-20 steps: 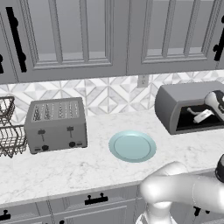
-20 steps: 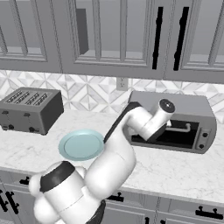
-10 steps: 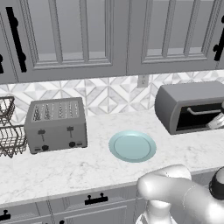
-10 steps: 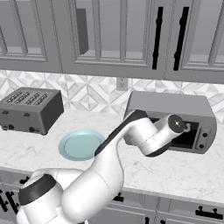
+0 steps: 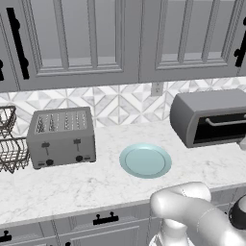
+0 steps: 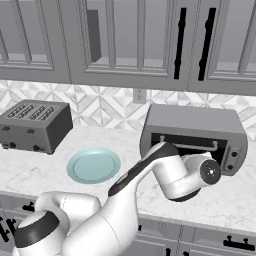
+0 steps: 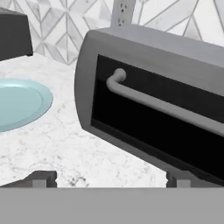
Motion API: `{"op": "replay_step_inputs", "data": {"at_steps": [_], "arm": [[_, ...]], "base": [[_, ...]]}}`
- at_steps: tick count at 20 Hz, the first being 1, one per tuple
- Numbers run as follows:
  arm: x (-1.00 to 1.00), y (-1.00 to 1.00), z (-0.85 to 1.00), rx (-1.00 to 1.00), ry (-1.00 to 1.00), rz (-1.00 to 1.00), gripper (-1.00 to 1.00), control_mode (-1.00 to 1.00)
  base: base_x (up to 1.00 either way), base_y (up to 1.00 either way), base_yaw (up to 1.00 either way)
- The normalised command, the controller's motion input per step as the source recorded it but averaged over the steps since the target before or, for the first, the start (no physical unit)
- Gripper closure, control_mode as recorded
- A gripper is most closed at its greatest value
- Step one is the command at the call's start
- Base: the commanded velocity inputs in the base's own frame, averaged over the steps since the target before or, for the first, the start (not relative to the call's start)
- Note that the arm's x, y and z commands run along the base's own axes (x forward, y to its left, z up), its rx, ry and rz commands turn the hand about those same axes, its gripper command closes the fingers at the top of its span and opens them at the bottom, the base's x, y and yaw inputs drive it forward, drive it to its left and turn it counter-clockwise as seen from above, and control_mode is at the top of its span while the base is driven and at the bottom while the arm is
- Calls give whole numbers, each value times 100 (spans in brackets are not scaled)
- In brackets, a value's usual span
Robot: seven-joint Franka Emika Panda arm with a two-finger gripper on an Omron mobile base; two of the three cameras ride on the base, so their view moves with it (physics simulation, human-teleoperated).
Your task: Pick up the kebab skewer and baguette bread, and place them inside the toaster oven. Close the toaster oven door and start by setting the timer.
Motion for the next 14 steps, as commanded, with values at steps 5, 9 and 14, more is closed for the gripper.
{"op": "replay_step_inputs", "data": {"at_steps": [5,9,14], "arm": [[-1,-50,0,0,-20,2,-100,-100],[0,-67,-1,0,-23,2,-100,-100],[0,-64,-6,0,-19,0,-100,-100]], "base": [[0,0,0],[0,0,0],[0,0,0]]}}
